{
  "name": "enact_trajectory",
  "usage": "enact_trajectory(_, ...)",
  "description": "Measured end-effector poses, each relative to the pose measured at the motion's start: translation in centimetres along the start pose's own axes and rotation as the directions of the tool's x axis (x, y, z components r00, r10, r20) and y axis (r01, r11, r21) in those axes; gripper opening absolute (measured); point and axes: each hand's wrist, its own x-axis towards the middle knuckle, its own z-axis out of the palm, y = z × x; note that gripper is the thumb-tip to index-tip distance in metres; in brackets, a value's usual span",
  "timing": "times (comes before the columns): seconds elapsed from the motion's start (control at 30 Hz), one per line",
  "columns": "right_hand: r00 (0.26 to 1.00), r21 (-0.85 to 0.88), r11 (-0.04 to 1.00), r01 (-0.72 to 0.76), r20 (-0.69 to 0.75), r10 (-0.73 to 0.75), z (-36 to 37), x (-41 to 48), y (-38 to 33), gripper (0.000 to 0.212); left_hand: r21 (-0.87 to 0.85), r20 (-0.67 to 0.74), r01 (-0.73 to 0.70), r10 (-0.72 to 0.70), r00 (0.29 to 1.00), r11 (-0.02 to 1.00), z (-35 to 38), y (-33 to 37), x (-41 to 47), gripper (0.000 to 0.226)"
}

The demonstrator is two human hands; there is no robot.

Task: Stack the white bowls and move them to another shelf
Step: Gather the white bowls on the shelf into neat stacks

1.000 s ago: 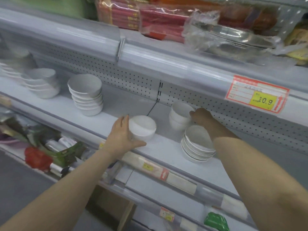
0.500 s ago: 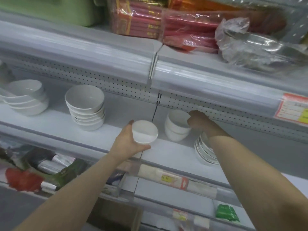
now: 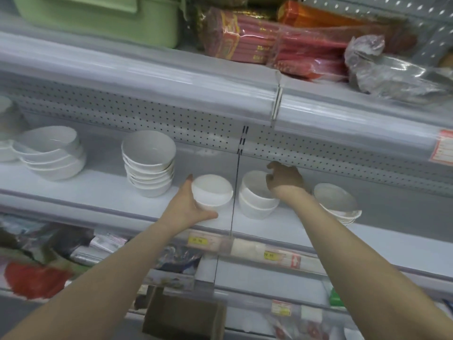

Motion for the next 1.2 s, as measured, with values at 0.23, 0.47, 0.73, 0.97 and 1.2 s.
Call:
enact_trajectory(0.23,0.872,-0.218,0.875,0.432,-0.146,-0.467,0.6,-1.7,-7.4,0.031,0.158,0.008,-0.152,0.153,0.988,0.976,-1.6,-2.3,-0.7,0.082)
enact_trajectory(0.47,0.938,-0.334,0.879,0.341,0.176,-0.298,3.2,0.8,-10.5,0.009,0.303,0.054,-0.127,0.116,0.992,0.944,-1.5,-3.3,-0.7,0.080)
enact_trajectory(0.73,0.951,0.008,0.953,0.303,-0.065,-0.302,-1.2,1.6,-8.4,0.027,0.416,0.070,-0.163,0.147,0.987,0.895,-1.5,-2.8,0.2,0.068)
enact_trajectory(0.97,0.995,0.364,0.930,0.049,-0.100,-0.013,-6.0,-0.2,-1.3,0.023,0.140,0.162,-0.225,0.202,0.966,0.964,3.2,3.4,1.4,0.099)
enact_trajectory(1.2,0.992,0.300,0.952,-0.066,-0.083,0.095,-5.8,-2.0,3.2,0.029,-0.185,0.111,-0.136,0.158,0.981,0.973,8.3,5.7,2.2,0.109)
